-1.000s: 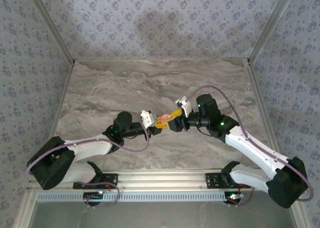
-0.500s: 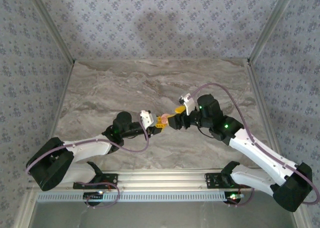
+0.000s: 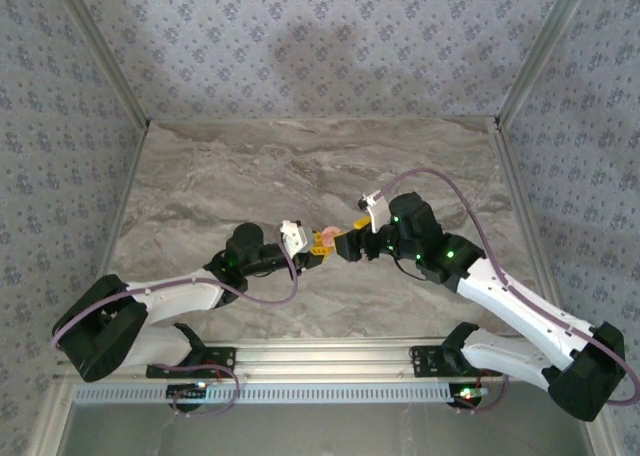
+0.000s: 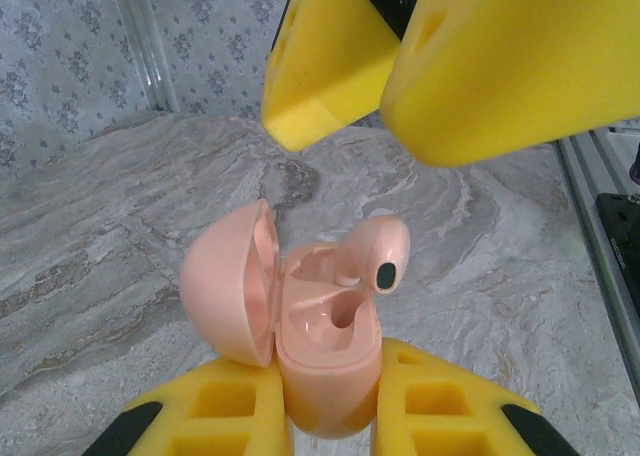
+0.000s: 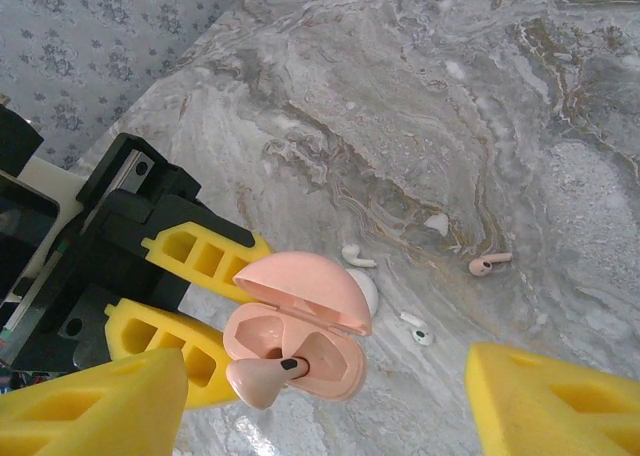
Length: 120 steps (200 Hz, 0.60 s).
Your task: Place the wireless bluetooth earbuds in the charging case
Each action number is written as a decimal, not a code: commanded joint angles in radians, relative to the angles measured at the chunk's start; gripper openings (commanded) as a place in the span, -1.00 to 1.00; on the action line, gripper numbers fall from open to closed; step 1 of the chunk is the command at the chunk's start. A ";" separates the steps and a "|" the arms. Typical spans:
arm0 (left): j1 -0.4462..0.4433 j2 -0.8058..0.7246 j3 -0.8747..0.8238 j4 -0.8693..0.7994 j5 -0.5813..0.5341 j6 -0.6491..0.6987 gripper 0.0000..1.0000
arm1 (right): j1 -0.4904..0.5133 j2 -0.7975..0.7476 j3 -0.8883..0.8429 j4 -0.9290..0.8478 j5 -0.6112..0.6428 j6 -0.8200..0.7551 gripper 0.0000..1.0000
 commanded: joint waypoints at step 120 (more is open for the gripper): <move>-0.003 -0.019 0.031 0.002 0.002 0.010 -0.76 | -0.015 0.068 -0.007 -0.008 0.011 0.011 0.62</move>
